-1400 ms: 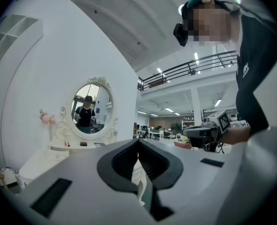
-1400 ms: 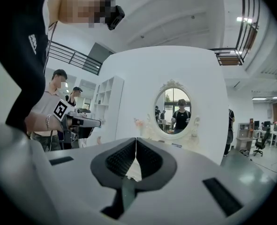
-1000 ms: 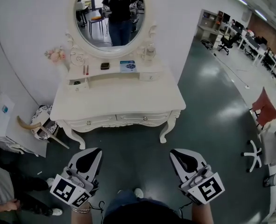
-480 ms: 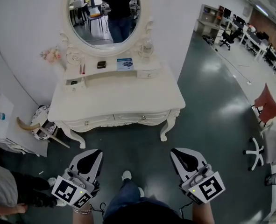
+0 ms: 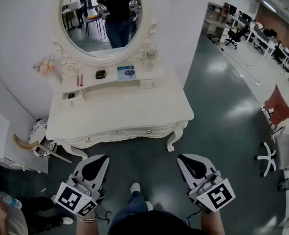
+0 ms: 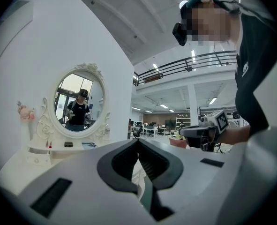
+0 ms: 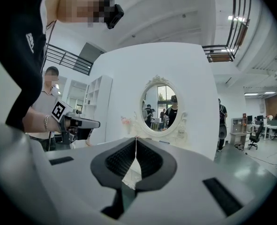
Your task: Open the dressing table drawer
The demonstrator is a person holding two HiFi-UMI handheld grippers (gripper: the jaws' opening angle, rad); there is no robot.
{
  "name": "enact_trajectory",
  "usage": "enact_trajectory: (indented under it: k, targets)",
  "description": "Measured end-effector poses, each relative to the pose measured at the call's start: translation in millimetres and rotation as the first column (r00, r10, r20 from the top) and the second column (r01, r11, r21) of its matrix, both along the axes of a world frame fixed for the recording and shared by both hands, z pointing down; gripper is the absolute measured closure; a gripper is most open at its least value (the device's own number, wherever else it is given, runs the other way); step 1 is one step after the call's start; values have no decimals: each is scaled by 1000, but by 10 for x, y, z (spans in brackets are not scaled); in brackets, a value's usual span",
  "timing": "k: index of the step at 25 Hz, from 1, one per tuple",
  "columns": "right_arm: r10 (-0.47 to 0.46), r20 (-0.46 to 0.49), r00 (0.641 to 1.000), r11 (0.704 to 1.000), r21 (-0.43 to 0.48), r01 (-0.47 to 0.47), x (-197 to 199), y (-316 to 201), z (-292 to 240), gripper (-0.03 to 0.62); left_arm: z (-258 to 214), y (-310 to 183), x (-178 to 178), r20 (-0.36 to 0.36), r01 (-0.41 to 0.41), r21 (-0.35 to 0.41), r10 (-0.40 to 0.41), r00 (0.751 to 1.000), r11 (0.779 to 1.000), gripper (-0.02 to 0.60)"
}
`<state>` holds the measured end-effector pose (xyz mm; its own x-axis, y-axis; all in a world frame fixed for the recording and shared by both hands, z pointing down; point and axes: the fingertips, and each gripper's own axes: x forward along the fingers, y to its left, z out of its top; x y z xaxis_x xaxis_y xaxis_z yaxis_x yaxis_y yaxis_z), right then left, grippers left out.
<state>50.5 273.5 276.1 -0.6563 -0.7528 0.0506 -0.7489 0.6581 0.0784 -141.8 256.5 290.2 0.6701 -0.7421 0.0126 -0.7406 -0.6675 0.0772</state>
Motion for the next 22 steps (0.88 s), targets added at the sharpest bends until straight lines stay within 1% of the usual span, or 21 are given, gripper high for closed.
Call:
enact_trajectory:
  k: [6, 14, 22]
  targets:
    - [24, -9, 1000, 1000, -11, -24, -61, -260, -20, 576, -39, -308, -30, -7, -34, -2, 34, 999, 999, 563]
    - [61, -10, 998, 998, -17, -61, -193, -514, -47, 576, -55, -650, -109, 2, -85, -4, 85, 996, 996, 564]
    - [107, -8, 994, 994, -32, -107, -366, -725, 47, 576, 50, -913, -203, 1, -147, -25, 147, 989, 989, 563]
